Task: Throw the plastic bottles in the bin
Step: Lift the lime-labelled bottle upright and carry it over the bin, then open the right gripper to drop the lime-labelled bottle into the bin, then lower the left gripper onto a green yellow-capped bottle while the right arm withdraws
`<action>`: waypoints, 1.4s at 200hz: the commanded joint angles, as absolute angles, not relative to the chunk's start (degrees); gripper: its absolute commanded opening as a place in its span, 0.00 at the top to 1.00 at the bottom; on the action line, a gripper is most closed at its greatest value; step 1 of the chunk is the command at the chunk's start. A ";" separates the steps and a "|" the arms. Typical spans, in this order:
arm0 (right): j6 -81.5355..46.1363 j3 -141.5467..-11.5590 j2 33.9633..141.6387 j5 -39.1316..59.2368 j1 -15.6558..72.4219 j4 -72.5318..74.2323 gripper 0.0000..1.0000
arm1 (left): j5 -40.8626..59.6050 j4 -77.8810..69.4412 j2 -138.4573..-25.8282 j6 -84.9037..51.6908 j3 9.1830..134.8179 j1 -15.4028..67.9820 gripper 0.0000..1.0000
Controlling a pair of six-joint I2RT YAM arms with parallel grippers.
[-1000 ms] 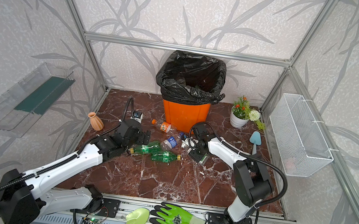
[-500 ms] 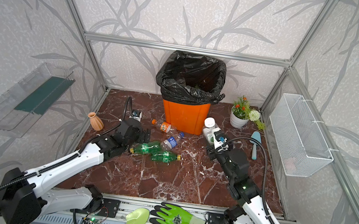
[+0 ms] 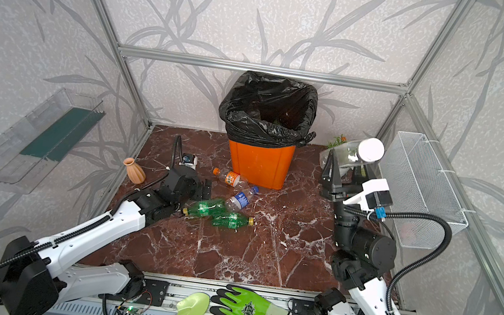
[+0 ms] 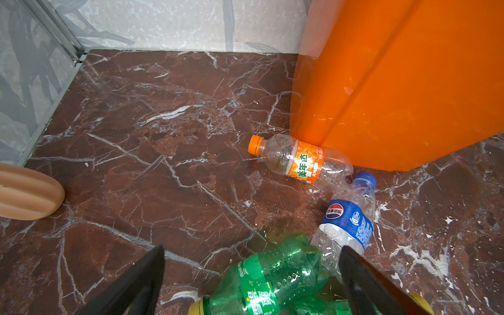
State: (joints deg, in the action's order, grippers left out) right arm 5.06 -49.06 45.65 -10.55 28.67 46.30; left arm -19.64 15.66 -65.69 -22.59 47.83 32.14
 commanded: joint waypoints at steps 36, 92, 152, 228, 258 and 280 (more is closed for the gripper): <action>-9.78 -95.52 86.14 12.02 23.97 4.62 0.43 | -19.58 16.73 -62.93 -23.04 47.76 32.02 0.01; -9.48 -101.02 85.56 3.37 19.64 -0.20 0.04 | -20.68 17.92 -62.60 -21.84 47.45 31.99 0.01; -7.49 -84.81 70.89 -0.52 17.49 5.01 0.01 | -17.76 16.94 -64.68 -20.48 48.88 32.02 0.01; -20.76 -48.71 50.87 -4.47 7.99 4.57 0.01 | -11.26 22.33 -69.18 -5.75 51.57 39.84 0.01; -25.36 -40.27 43.78 -6.77 5.27 0.83 0.01 | -11.61 27.26 -77.73 0.21 55.47 45.26 0.01; -28.91 -35.98 40.06 -7.65 3.43 0.70 0.01 | -7.88 29.05 -83.08 3.20 57.69 45.97 0.04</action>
